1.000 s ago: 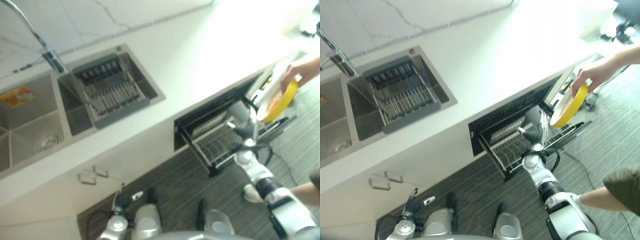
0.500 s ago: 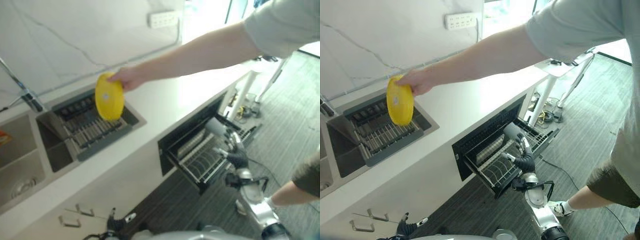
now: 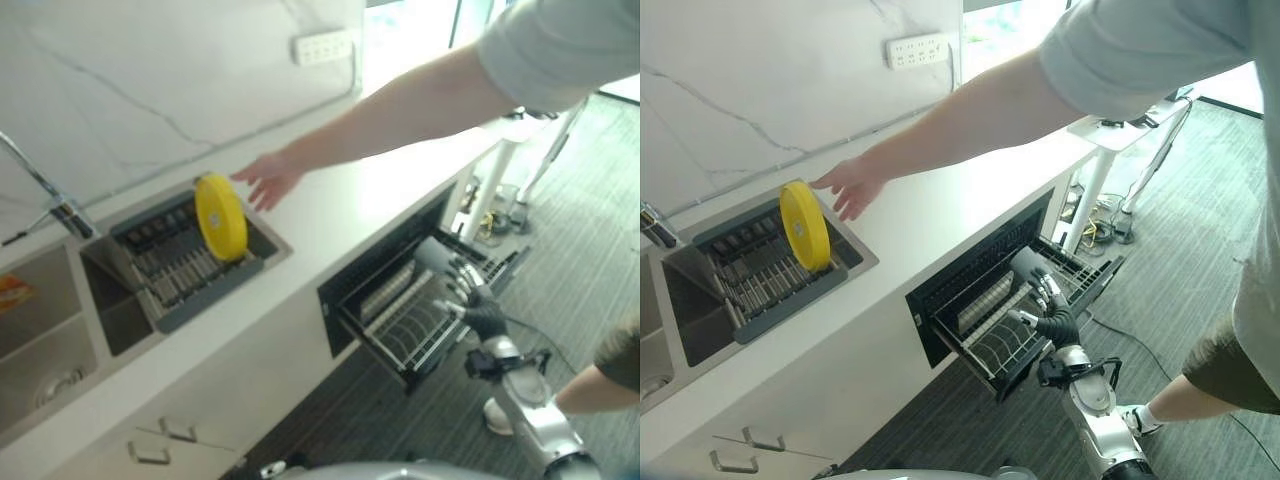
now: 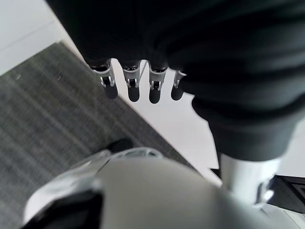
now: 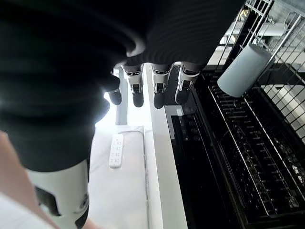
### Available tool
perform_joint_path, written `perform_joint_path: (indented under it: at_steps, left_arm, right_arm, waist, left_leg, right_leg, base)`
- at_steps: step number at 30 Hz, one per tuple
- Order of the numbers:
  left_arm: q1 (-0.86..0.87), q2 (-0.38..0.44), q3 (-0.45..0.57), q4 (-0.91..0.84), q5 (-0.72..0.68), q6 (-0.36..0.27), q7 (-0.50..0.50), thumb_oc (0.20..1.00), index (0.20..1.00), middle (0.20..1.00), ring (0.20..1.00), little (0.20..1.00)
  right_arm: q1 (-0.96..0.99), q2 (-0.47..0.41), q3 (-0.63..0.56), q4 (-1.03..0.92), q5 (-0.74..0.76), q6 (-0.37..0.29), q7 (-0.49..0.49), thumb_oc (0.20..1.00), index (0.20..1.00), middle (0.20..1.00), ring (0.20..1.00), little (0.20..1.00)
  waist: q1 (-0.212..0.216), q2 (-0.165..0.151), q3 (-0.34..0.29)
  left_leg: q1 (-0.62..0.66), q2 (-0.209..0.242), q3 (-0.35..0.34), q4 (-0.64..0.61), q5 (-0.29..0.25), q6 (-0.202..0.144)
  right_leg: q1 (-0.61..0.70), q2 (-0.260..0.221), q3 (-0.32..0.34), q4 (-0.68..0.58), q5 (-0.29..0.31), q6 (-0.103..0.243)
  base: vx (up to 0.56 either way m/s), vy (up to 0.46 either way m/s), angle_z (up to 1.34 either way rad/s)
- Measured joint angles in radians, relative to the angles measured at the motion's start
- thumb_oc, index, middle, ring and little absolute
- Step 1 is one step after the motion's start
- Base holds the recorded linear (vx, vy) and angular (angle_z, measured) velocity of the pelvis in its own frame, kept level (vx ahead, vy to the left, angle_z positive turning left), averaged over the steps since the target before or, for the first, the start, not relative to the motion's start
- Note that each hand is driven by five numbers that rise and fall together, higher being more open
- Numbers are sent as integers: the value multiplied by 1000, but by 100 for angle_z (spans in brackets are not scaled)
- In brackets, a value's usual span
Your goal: Place the dishes in the dishwasher.
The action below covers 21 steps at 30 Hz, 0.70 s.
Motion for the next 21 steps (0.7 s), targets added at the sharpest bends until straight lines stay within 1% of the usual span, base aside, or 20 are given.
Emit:
perform_joint_path:
  at_steps: [1,7,12,13,14,15,16,17,18,19,21]
  left_arm:
    - [0,0,0,0,0,1,-7,1000,1000,1000,1000,1000]
    - [3,-6,31,1,-21,19,-31,1000,1000,1000,1000,1000]
    - [4,-18,44,10,-42,62,-1,1000,1000,1000,1000,1000]
    - [4,-26,70,12,-43,73,7,1000,1000,1000,1000,1000]
    - [4,-26,70,10,-47,73,7,1000,1000,1000,1000,1000]
    - [3,-26,69,8,-47,73,7,1000,1000,1000,1000,1000]
    - [4,-26,69,9,-47,72,6,1000,1000,1000,1000,1000]
    - [5,-27,66,9,-46,73,5,1000,1000,1000,1000,1000]
    - [6,-27,65,9,-41,73,5,1000,1000,1000,1000,1000]
    - [4,-26,64,8,-41,72,4,1000,1000,1000,1000,1000]
    - [4,-26,63,6,-37,62,4,1000,1000,1000,1000,1000]
  right_arm:
    - [0,0,0,-14,0,13,8,1000,1000,1000,1000,1000]
    - [-1,0,0,-68,1,17,40,1000,1000,1000,1000,1000]
    - [-32,-3,1,-171,1,14,44,1000,1000,1000,1000,1000]
    - [-54,-14,1,-216,1,12,43,1000,1000,1000,1000,1000]
    - [-67,-20,1,-228,1,12,39,1000,1000,1000,1000,1000]
    - [-76,-25,1,-241,1,11,35,1000,1000,1000,1000,1000]
    - [-114,-27,3,-252,0,10,34,1000,1000,1000,1000,1000]
    - [-136,-29,4,-252,0,11,28,1000,1000,1000,1000,1000]
    - [-164,-34,3,-252,0,11,25,1000,1000,1000,1000,1000]
    - [-186,-38,2,-252,0,10,21,1000,1000,1000,1000,1000]
    - [-230,-37,5,-252,1,15,16,1000,1000,1000,1000,1000]
  waist:
    - [0,0,0]
    - [1,2,-5]
    - [25,6,-24]
    - [35,4,-25]
    - [49,3,-25]
    - [50,2,-26]
    - [78,1,-29]
    - [91,2,-30]
    - [99,2,-28]
    - [97,0,-29]
    - [123,-1,-29]
  left_leg:
    - [-1,-1,-1,0,0,0]
    - [-13,-3,-25,0,2,0]
    - [-21,-12,-45,0,2,0]
    - [-30,-16,-58,0,4,1]
    - [-32,-17,-63,0,5,2]
    - [-32,-20,-76,2,7,2]
    - [-33,-22,-84,6,6,2]
    - [-36,-23,-89,6,6,2]
    - [-37,-24,-102,6,7,2]
    - [-36,-27,-110,6,8,0]
    - [-39,-28,-119,6,8,0]
  right_leg:
    - [0,-1,-1,0,0,0]
    - [-1,1,-16,0,-1,-4]
    - [4,1,-36,0,-4,-4]
    - [6,-1,-51,0,-5,-2]
    - [15,-2,-58,0,-7,0]
    - [15,-2,-64,0,-7,-1]
    - [24,-3,-84,0,-18,5]
    - [31,-3,-88,0,-20,6]
    - [37,-3,-92,0,-22,8]
    - [36,-4,-101,0,-23,6]
    - [40,-5,-115,0,-32,10]
  base:
    - [66,-19,10]
    - [51,-16,9]
    - [37,-12,13]
    - [51,-9,29]
    - [71,-6,35]
    - [100,9,35]
    - [108,12,32]
    - [105,17,26]
    - [63,14,21]
    - [67,16,30]
    - [53,9,22]
